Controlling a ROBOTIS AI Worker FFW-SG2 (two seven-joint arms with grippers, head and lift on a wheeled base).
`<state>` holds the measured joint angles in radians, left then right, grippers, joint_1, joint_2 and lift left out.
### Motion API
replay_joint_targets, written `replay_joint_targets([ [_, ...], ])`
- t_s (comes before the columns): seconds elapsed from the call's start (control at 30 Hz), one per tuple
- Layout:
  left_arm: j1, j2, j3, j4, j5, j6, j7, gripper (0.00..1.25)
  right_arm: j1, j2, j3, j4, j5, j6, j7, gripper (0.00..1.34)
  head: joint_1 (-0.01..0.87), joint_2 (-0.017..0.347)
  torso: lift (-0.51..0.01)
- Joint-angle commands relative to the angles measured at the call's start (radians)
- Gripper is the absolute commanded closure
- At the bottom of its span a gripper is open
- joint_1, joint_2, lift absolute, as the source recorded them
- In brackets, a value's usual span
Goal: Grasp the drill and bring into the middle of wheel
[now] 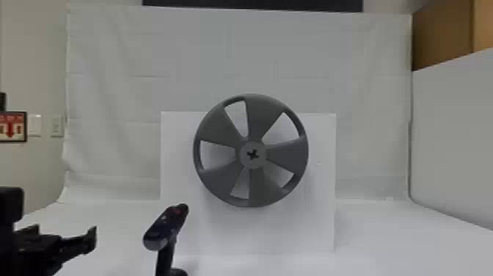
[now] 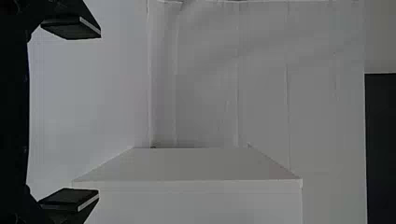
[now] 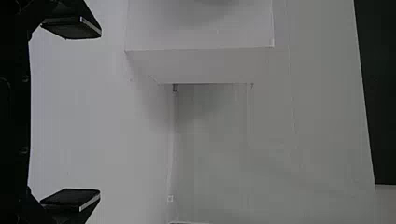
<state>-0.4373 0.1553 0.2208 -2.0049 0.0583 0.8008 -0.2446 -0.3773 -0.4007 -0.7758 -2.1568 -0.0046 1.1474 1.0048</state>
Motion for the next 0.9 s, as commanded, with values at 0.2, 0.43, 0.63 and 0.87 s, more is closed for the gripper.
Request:
replay_joint_targets([
  [0.2,-0.001,0.004,0.005,0.001,-0.011,0.012,-0.004,0.08,-0.002,-0.001,-0.002,0.000,-0.005,0.000,0.000,0.10,0.000,0.000,-0.406],
  [0.43,0.003,0.004,0.006,0.001,-0.008,0.029,-0.012,0.08,-0.005,-0.003,-0.007,-0.002,-0.009,0.000,0.000,0.10,0.000,0.000,-0.406],
  [0.63,0.003,0.004,0.002,0.001,-0.006,0.038,-0.015,0.08,-0.002,-0.013,-0.008,-0.003,-0.018,0.000,0.000,0.10,0.000,0.000,-0.406],
  [0.87,0.003,0.004,-0.001,0.001,-0.006,0.040,-0.015,0.08,-0.003,-0.015,-0.016,-0.008,-0.025,0.000,0.000,0.10,0.000,0.000,-0.406],
])
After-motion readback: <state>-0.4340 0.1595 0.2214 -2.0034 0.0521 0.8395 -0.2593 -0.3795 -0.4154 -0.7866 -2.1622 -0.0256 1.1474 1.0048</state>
